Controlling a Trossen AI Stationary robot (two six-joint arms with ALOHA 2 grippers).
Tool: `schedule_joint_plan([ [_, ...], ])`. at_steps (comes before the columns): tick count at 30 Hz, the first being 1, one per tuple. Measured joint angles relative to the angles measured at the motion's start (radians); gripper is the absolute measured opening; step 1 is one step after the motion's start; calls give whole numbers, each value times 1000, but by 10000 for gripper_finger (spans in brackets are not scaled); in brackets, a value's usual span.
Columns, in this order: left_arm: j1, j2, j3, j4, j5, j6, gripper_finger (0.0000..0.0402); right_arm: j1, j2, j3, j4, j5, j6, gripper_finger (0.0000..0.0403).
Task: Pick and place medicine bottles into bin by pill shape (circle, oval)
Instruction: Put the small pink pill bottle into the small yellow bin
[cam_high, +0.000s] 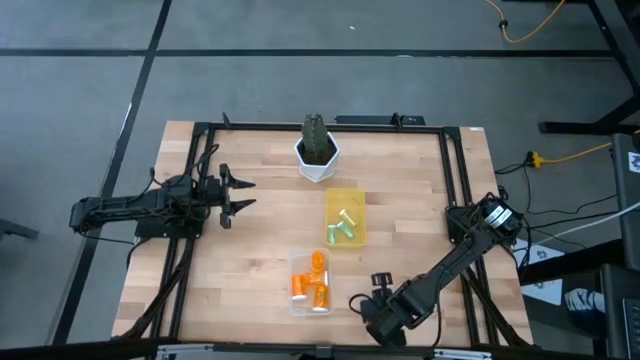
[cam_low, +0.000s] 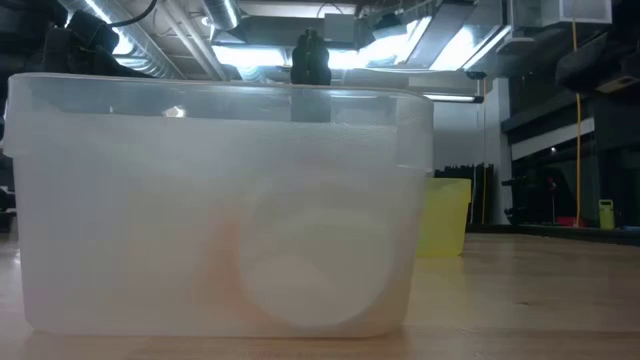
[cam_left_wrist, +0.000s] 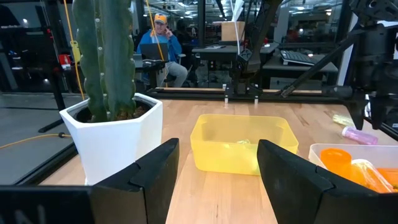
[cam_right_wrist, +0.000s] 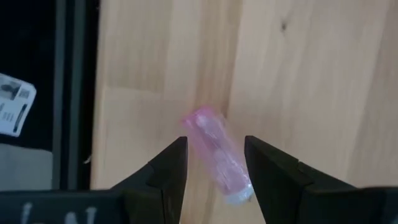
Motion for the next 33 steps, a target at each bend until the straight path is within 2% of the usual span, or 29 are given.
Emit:
schedule_joint_plan([
  [7, 0, 0, 0, -2, 0, 0, 212, 0, 5, -5, 19, -10, -13, 162],
  [14, 0, 0, 0, -3, 0, 0, 212, 6, 5, -73, 67, -10, -39, 162],
  [20, 0, 0, 0, -3, 0, 0, 212, 6, 4, -152, 148, -10, 12, 162],
  [25, 0, 0, 0, -3, 0, 0, 212, 5, 1, -166, 166, 13, 142, 159],
  [30, 0, 0, 0, -3, 0, 0, 212, 1, 8, -126, 148, 102, 114, 121],
  [33, 0, 0, 0, -3, 0, 0, 212, -9, 8, -70, 99, 252, 16, 87],
])
